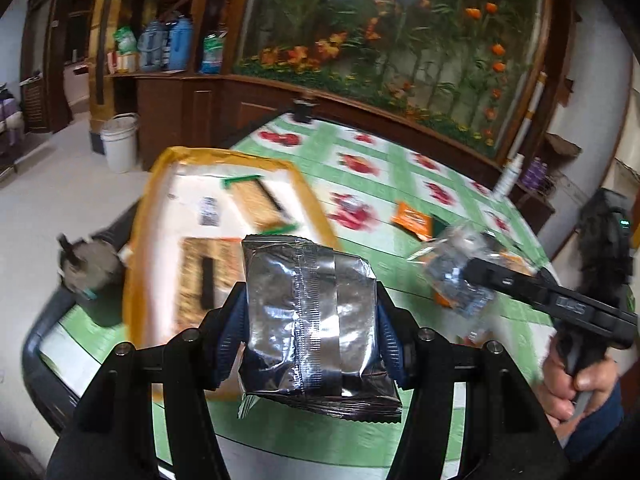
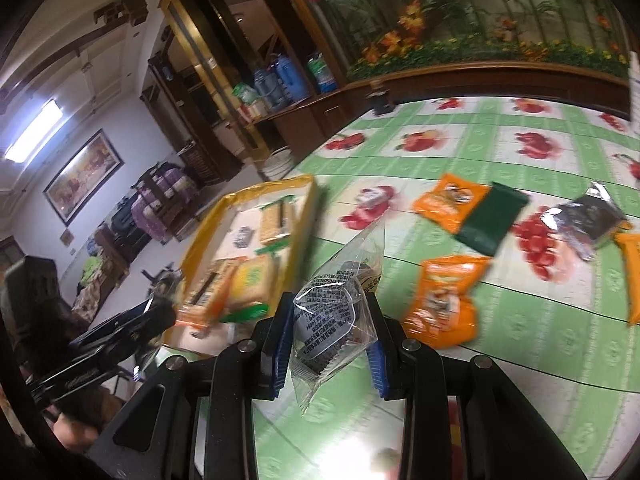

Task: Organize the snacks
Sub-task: 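Carry the foil pack and clear bag over the tray and open both grippers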

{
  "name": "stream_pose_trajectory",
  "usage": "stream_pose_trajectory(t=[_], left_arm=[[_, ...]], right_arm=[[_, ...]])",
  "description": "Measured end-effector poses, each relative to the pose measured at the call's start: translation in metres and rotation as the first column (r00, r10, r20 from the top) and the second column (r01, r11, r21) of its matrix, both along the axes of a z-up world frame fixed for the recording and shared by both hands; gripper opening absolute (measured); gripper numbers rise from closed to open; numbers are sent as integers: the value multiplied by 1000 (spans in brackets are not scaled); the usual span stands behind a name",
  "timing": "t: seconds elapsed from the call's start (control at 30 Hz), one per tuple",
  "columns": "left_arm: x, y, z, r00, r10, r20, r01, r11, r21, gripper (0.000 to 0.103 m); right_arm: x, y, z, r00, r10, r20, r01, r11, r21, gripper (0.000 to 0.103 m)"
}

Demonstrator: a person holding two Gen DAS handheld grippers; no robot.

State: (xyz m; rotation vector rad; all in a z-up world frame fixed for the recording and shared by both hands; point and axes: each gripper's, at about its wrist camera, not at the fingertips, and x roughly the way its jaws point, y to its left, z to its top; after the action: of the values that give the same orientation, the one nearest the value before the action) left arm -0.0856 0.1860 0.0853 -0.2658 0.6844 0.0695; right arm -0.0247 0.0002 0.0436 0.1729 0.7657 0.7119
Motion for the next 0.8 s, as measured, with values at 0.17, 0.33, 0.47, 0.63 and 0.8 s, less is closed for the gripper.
stream_pose_trajectory(t=[0.17, 0.33, 0.47, 0.63, 0.8], left_arm=[[27, 27, -4, 998, 48, -38, -46, 998, 50, 58], [56, 50, -10, 993, 90, -73, -84, 993, 77, 58], [70, 63, -20, 988, 115, -101, -108, 992, 70, 58], [76, 70, -32, 983, 129, -134, -122, 991, 56, 58], [76, 73, -38, 979, 134, -155, -126, 990, 59, 58]], right_arm=[[12, 49, 12, 998, 57, -5, -57, 998, -9, 33], [39, 112, 11, 994, 101, -40, -102, 994, -27, 33], [66, 152, -2, 991, 101, -89, -105, 994, -40, 33], [93, 177, -21, 983, 90, -160, -96, 995, -31, 33], [104, 191, -33, 977, 100, -189, -107, 994, -27, 33]])
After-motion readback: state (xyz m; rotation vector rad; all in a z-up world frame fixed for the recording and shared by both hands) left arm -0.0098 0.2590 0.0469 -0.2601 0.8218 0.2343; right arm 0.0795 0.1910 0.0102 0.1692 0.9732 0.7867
